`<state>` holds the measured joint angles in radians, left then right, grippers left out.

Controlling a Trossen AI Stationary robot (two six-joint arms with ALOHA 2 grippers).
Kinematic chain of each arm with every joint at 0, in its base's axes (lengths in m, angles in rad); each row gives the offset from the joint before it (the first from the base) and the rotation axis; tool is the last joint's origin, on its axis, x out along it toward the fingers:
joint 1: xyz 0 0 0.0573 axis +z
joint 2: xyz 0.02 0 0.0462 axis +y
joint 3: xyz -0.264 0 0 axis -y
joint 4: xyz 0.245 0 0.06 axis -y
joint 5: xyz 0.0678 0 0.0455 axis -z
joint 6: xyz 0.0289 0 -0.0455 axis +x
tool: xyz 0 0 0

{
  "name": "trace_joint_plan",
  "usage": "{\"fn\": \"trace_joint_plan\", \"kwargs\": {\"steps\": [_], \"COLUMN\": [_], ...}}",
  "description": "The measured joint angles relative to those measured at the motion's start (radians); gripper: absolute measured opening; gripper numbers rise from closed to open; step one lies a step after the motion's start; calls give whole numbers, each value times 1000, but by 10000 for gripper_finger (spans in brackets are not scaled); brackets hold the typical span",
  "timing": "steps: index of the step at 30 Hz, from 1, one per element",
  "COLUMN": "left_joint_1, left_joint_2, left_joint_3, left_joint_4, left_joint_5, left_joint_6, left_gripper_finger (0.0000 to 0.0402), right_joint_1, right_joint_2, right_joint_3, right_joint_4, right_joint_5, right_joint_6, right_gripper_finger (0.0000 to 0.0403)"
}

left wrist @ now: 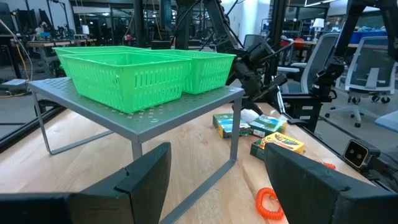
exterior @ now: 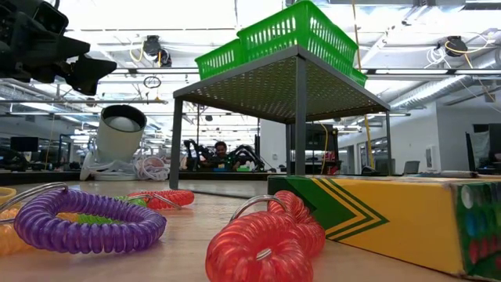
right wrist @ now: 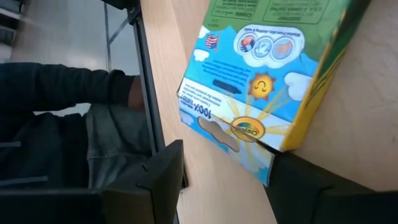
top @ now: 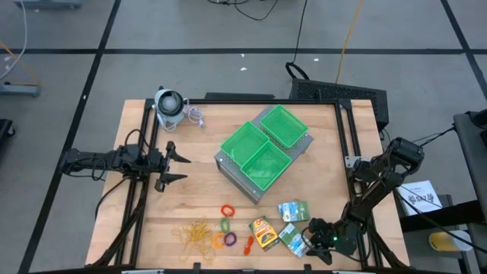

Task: Pick & Place Office Desk Supplies
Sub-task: Put the yellow crayon box into the top right green bin on the shelf

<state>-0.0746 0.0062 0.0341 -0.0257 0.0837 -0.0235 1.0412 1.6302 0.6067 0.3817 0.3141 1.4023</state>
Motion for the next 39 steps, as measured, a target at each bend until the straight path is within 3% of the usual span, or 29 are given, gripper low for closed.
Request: {"fn": "trace_joint_plan", "kwargs": {"steps": [26, 32, 39], "left_joint_1": [0, 0, 0], "left_joint_2": [0, 0, 0], "left_joint_3": [0, 0, 0], "left_joint_4": [0, 0, 0], "left_joint_5": [0, 0, 0], "left_joint_6": [0, 0, 0], "left_gripper_finger": [264, 264, 264], "right_joint_1": [-2, -1, -1], "right_joint_2": [-1, -1, -1], "right_joint_3": [0, 0, 0], "right_joint_4": [15, 131, 331], "right_joint_5": [3, 0, -2], "right_joint_6": [-35, -138, -312], "right_gripper_finger": [51, 5, 2]}}
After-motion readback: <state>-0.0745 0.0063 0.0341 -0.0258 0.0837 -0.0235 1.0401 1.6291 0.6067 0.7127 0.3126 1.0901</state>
